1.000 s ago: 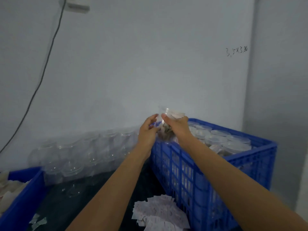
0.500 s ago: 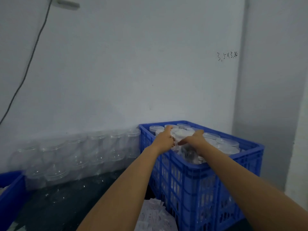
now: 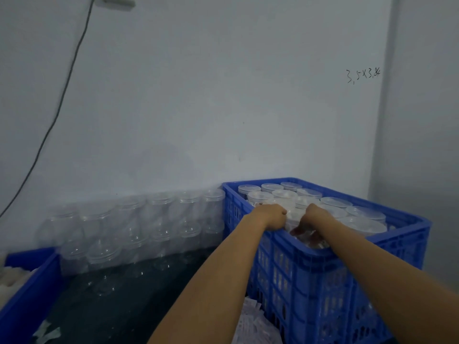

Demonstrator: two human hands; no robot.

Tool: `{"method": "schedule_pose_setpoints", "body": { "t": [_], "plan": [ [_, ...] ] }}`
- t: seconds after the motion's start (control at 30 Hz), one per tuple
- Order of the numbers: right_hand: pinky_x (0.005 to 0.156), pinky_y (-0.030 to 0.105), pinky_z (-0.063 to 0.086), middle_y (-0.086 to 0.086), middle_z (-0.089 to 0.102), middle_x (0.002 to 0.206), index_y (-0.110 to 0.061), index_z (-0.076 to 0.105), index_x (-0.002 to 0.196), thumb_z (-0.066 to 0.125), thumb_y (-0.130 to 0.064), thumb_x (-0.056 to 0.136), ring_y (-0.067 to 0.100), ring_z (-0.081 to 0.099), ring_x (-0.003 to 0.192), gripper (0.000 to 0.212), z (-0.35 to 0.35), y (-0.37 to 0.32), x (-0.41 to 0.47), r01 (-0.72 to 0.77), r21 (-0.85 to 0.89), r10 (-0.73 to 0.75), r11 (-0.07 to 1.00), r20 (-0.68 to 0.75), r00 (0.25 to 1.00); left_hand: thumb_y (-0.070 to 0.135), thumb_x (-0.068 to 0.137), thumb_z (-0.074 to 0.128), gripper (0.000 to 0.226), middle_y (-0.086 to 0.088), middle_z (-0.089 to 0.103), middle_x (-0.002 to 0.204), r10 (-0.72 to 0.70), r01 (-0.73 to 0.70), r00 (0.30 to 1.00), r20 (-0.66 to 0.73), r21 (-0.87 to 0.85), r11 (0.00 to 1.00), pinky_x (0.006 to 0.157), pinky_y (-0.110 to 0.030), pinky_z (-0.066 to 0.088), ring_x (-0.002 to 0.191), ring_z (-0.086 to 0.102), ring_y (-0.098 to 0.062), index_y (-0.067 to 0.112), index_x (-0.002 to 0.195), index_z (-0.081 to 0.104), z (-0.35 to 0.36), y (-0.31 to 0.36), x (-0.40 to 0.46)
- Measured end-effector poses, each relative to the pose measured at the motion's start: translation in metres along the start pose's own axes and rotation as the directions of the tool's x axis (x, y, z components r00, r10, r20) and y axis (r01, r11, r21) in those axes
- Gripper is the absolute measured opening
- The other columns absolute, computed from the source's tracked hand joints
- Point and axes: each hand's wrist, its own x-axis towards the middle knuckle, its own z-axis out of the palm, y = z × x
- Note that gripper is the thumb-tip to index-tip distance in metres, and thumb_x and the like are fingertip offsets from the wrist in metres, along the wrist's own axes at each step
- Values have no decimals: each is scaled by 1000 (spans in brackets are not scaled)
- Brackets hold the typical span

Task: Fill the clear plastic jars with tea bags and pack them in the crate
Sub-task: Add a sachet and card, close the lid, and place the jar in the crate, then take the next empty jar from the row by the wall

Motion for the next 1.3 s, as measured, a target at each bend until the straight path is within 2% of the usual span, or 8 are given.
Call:
{"method": "schedule_pose_setpoints", "body": {
  "t": [0.27,0.37,0.47,0.6,0.77,1.03,1.13,1.3],
  "plan": [
    [87,40,47,22,41,143,-10,-6,152,61,-12,90,34,51,123,92,7,3,-3,-9,-13,7,1000,-163,987,27,102,42,55,-3,15,161,-7,19,991,135,-87,996,119,-42,14,147,14,-29,29,153,22,-2,-4,3],
    [93,40,46,21,35,145,-11,12,150,56,-18,92,34,47,124,73,5,2,-20,35,-181,-85,983,-279,956,30,101,38,59,-11,12,161,-64,67,993,103,-28,997,119,-49,12,147,11,-34,28,154,12,0,-4,1],
    [85,37,48,20,38,137,-6,41,134,52,-14,93,33,54,113,44,-4,-5,-39,149,-210,-230,966,-444,866,28,100,36,44,-14,42,147,-56,59,993,-100,28,998,115,-48,16,134,37,-33,16,142,39,4,-7,-9],
    [80,33,45,12,56,124,-7,57,118,50,-7,90,29,58,105,29,-6,-37,-61,412,31,-349,911,-477,806,20,96,48,31,-9,63,124,-121,-37,887,-447,-329,944,105,-43,35,116,55,-27,13,124,59,16,-35,-30],
    [76,31,44,10,66,99,-13,66,87,47,-1,87,26,61,89,22,17,-92,-81,617,398,-434,679,-459,775,1,93,49,25,-16,63,118,-393,-84,813,-429,-755,650,92,-39,47,112,58,-33,2,115,60,27,-96,-57],
    [62,32,46,10,57,71,-7,62,79,43,7,91,19,53,62,27,102,-154,-100,308,821,-465,481,-58,883,-11,88,45,27,-12,66,105,-642,-16,695,-324,-900,436,88,-27,45,99,58,-21,4,100,64,64,-206,-105],
    [54,25,42,11,58,74,-2,63,94,41,4,95,18,53,61,23,141,-177,-105,144,883,-462,446,89,883,-10,89,44,31,-8,67,104,-763,-23,567,-309,-932,361,82,-27,44,93,57,-18,16,90,59,78,-250,-132],
    [63,26,45,24,65,115,5,61,116,42,0,97,26,58,88,28,198,-230,-112,35,907,-489,419,193,851,-5,90,50,27,-3,65,101,-896,-25,183,-404,-913,407,60,-19,39,76,55,-9,21,93,57,73,-303,-171]
  ]
}}
